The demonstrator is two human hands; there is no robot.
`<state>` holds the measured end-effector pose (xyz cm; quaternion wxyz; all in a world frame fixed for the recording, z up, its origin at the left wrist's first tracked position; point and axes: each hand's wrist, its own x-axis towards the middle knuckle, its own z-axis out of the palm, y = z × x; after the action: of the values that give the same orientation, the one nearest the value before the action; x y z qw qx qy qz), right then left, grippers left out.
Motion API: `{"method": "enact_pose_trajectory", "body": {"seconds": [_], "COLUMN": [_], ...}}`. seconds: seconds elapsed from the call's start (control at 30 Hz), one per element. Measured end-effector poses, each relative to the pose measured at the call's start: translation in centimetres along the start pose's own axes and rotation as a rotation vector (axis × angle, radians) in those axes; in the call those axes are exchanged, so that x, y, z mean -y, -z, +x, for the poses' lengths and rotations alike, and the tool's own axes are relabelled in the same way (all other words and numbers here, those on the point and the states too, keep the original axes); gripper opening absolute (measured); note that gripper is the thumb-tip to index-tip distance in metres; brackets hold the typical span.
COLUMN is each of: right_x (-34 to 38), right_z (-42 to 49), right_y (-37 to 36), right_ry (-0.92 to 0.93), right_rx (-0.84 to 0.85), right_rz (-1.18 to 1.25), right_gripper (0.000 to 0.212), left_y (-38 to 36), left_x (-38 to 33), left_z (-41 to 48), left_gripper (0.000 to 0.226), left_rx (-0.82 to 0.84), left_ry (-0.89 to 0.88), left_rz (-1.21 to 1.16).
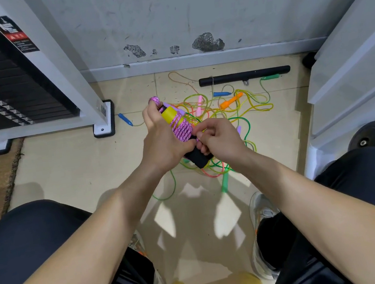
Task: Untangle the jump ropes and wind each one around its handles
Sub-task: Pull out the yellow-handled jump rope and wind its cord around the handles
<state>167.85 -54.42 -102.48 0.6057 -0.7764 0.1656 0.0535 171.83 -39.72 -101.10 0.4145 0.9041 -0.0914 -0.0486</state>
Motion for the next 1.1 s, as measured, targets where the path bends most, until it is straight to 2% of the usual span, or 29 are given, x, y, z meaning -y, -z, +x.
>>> {"method": "enact_pose_trajectory", "body": {"seconds": [0.17, 0.27, 0.43, 0.7, 0.8, 0.93, 1.0, 1.1], "right_x": [0.7, 1.4, 1.8, 2.9, 3.0, 2.6, 2.9, 3.8], "right_z": [0.1, 0.6, 0.2, 0.1, 0.0, -0.1, 0.2, 0.4], "right_y": [0.0, 0.4, -0.3, 0.1, 0.2, 0.5, 1.4, 3.0], "right_ry": [-0.047, -0.005, -0.013, -0.033, -0.006, -0.023, -0.128, -0.247], "right_rx": [-0.08, -0.096, -0.051, -0.077, -0.059, 0.091, 0.208, 0.382], "right_rz": [0.257, 0.285, 0.285, 0.422, 0.411, 0.322, 0.407, 0.662], "right_gripper": [0.028, 0.032, 0.021, 0.023, 0.026, 0.023, 0.026, 0.027], "left_y": [0.4, 0.2, 0.1, -0.5, -0.6, -0.8, -0.4, 0.5], "left_x": [-0.1, -0.3, -0.1, -0.4, -0.5, 0.2, 0.6, 1.0], "left_z": [0.2, -0.2, -0.3, -0.2, 0.0, 0.0, 0.6, 1.8], "left_gripper": [0.122, 0.122, 0.121, 0.117, 0.115, 0.112, 0.112, 0.098], "left_rx": [0.093, 0.153, 0.231, 0.186, 0.154, 0.157, 0.147, 0.136], "left_ry": [-0.088, -0.103, -0.137, -0.219, -0.167, -0.047, 0.049, 0.12], "left_rz": [0.008, 0.027, 0.168, 0.219, 0.184, 0.006, -0.157, -0.351]}}
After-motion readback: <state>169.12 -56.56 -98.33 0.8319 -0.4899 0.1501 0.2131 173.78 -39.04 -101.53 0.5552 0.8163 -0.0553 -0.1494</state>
